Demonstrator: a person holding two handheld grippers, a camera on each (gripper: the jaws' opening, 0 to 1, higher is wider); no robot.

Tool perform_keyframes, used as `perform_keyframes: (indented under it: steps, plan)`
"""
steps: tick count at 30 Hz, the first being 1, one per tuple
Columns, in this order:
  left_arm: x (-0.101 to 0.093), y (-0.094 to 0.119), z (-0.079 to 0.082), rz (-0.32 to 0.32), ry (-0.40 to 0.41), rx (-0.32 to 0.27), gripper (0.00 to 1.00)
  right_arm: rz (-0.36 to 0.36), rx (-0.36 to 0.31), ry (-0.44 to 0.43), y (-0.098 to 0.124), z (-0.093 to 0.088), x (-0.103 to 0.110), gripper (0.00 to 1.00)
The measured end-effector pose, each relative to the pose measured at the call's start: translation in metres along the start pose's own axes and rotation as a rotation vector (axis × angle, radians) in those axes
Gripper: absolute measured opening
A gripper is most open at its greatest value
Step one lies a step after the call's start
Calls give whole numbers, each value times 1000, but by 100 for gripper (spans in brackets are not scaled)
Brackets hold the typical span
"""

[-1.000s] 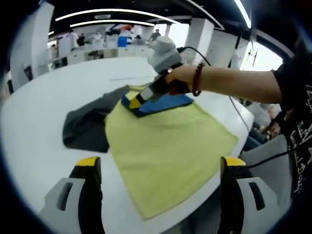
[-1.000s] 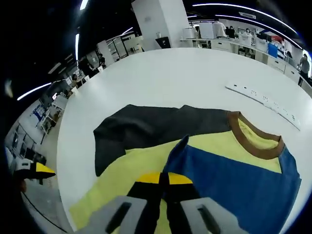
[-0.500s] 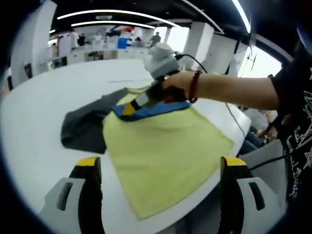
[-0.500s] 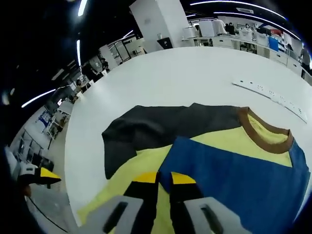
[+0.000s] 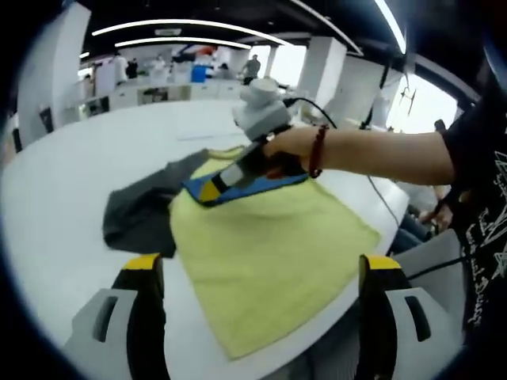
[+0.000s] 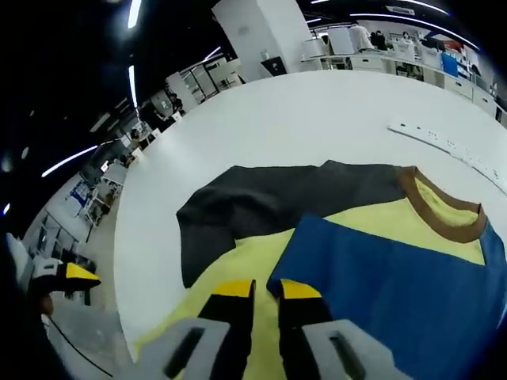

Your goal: Fold the garment on the visible template until the final outline fits inside the template.

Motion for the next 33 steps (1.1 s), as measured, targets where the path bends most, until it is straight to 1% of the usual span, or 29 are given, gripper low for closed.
perform_keyframes:
  steps: [3, 4, 7, 8, 11, 15, 18, 19, 21, 23, 25, 27, 28, 29, 31, 33]
  plan:
    - [-2, -1, 1, 4, -1, 0, 99, -20, -19, -36, 9, 2, -1, 18]
    - [-3, -1, 2, 3, -1, -2, 99, -23, -22, -39, 7, 4, -5, 21]
    - [-4, -1, 2, 2, -6, -6, 99, -66, -27, -28, 11, 6, -12, 34]
    - [-4, -1, 2, 2, -8, -8, 99, -84, -23, -29, 13, 7, -16, 40]
    - [-5, 0, 2, 1, -11, -8, 99, -120, -23, -35, 21, 5, -22, 51]
    - [-5, 1, 1, 5, -14, 2, 99, -150, -18, -65, 35, 0, -28, 59]
    - [-5, 3, 3, 9, -12, -11, 99, -181, -25, -66, 44, -2, -34, 67]
    - [-4, 3, 4, 10, -9, -15, 99, -190, -24, -70, 46, -3, -41, 69]
    - [-4, 3, 4, 15, -9, -17, 99, -200, -21, -81, 50, -5, -48, 71]
    - [-5, 3, 5, 14, -13, -19, 99, -214, -17, -86, 61, -11, -47, 72]
    - [-5, 3, 5, 13, -11, -19, 99, -230, -19, -89, 64, -13, -58, 73]
    - [-5, 3, 4, 14, -15, -17, 99, -239, -12, -91, 77, -21, -54, 73]
    - [-6, 3, 5, 13, -17, -17, 99, -250, -9, -86, 78, -22, -62, 73]
    - [-6, 3, 5, 12, -17, -18, 99, -261, -5, -87, 80, -24, -66, 73]
    - [-6, 3, 5, 10, -17, -19, 99, -273, 1, -92, 93, -32, -63, 73]
    - [-6, 3, 5, 11, -19, -17, 99, -284, 1, -94, 93, -35, -79, 73]
Point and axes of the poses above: the point that each gripper's makers call its tool centre point, and the gripper's own axes: y roughly backward along the fingers, x roughly to its left, z roughly out of its top, the point moved 9 cm from there along y, roughly backward along the fingers, and after that the axes turned 15 degrees about y, right-handed, at the moved point
